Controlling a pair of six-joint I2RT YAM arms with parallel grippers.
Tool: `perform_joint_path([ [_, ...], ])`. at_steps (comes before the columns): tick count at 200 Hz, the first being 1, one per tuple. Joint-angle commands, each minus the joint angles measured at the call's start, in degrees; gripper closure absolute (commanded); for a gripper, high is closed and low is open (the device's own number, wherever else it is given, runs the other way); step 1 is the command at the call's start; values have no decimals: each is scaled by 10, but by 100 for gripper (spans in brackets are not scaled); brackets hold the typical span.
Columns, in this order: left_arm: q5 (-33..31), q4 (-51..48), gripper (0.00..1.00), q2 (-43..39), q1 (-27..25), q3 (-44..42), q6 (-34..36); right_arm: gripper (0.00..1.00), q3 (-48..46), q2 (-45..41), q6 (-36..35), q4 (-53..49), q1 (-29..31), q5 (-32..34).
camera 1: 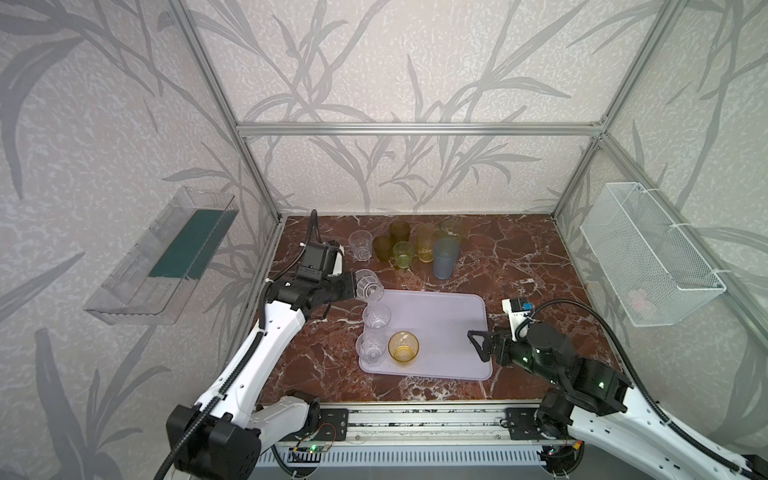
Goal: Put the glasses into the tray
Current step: 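Carry the clear glass with the left gripper over the tray beside the others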
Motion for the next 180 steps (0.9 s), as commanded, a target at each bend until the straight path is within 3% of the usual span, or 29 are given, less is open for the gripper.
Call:
perform_joint_path([
  [1,22,32,100,-42,-2,-35,28,1,6,0,8,9,-3,7],
  [26,5,42,100,-75,-1,-65,22,1,5,-4,13,9,-3,6],
  [83,55,54,100,-62,-6,-78,12,1,-8,-6,16,38,-3,-12],
  [180,-20,28,100,-44,-91,-24,14,1,-5,7,20,18,-12,-22],
])
